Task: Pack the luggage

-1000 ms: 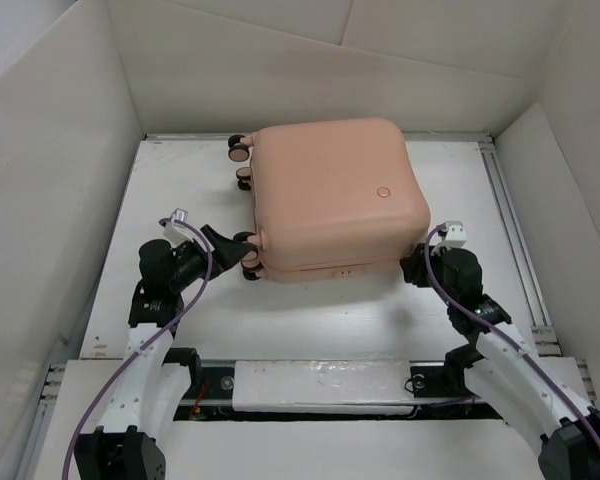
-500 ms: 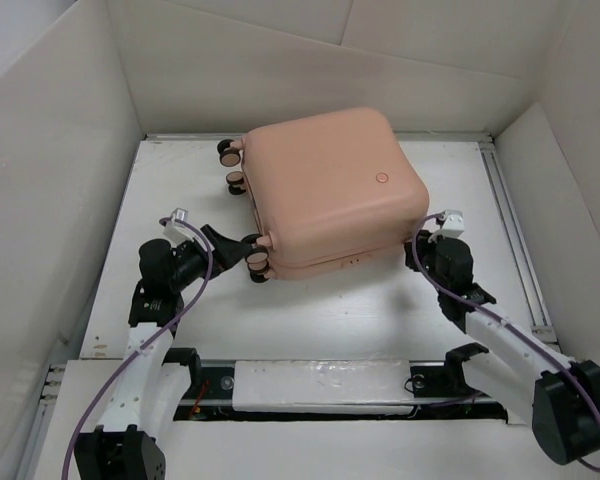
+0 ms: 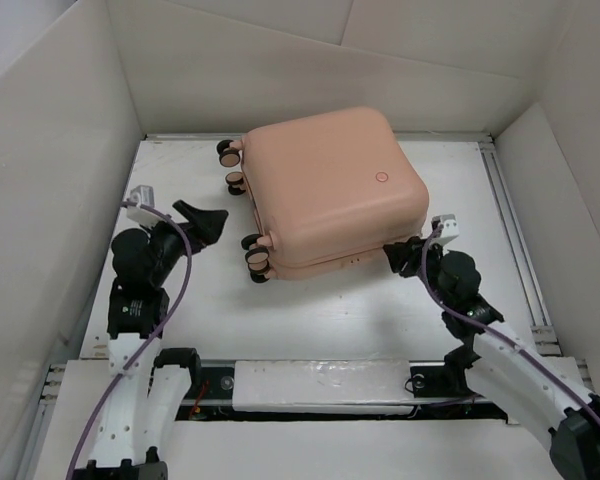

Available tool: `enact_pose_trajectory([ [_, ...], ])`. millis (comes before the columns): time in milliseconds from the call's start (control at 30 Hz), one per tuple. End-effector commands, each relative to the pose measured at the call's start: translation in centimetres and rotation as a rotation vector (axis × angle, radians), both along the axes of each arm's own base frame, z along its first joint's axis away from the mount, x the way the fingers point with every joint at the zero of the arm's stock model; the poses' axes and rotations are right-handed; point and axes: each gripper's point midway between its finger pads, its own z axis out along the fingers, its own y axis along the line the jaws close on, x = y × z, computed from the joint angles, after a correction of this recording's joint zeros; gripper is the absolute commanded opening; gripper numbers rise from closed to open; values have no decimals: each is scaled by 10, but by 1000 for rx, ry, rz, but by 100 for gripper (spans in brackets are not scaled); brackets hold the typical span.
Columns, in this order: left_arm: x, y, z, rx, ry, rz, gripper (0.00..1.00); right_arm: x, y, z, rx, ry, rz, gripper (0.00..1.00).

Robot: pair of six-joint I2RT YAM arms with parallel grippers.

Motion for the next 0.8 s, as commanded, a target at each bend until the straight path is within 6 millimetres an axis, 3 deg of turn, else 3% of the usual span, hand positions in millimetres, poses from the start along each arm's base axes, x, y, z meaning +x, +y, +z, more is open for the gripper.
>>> enact_pose_trajectory([
  [0, 12, 19, 64, 72, -136, 103, 87, -15, 25, 29, 62, -46, 74, 42],
  [33, 13, 22, 77, 74, -151, 119, 87, -20, 35, 31, 59, -42, 102, 42],
  [67, 16, 19, 92, 70, -179, 104, 87, -18, 35, 46, 54, -66, 90, 42],
  [100, 13, 16, 130, 65, -252, 85, 90, -19, 35, 47, 40, -48, 82, 42],
  [133, 16, 14, 146, 64, -265, 76, 90, -19, 35, 53, 30, -54, 71, 42],
  [167, 20, 15, 156, 83, -271, 75, 90, -15, 31, 56, 19, -48, 35, 42],
  [200, 39, 15, 149, 102, -220, 71, 90, -13, 30, 65, 2, -46, 20, 40],
  [233, 42, 21, 183, 130, -270, 97, 90, -9, 27, 66, -8, -39, -5, 39],
  [267, 55, 30, 179, 165, -205, 178, 90, -5, 25, 71, -9, -43, -28, 39],
  [300, 80, 8, 165, 225, -135, 151, 90, 0, 26, 93, 12, -76, -38, 37],
  [333, 80, 4, 194, 232, -174, 178, 90, 4, 25, 96, 3, -64, -50, 37],
  [400, 84, -15, 191, 242, -156, 160, 91, 6, 25, 116, -2, -95, -48, 37],
  [433, 70, -28, 199, 229, -190, 129, 91, 7, 21, 123, -29, -86, -63, 36],
  [467, 66, -31, 170, 251, -148, 128, 91, 6, 16, 128, -30, -89, -83, 36],
  [500, 59, -31, 162, 248, -161, 139, 91, 7, 5, 128, -43, -92, -123, 35],
  [567, 35, -21, 112, 253, -124, 135, 89, 4, -16, 114, -59, -79, -189, 26],
  [633, 23, -19, 83, 260, -85, 121, 88, 5, -34, 96, -21, -42, -243, 21],
  [667, 13, -17, 84, 234, -102, 114, 88, 5, -39, 78, -11, -23, -250, 18],
  [700, 9, -20, 66, 234, -73, 91, 88, 3, -43, 75, 23, -17, -265, 17],
  [767, -2, -13, 68, 218, -93, 113, 86, 1, -61, 63, 24, -8, -329, 16],
])
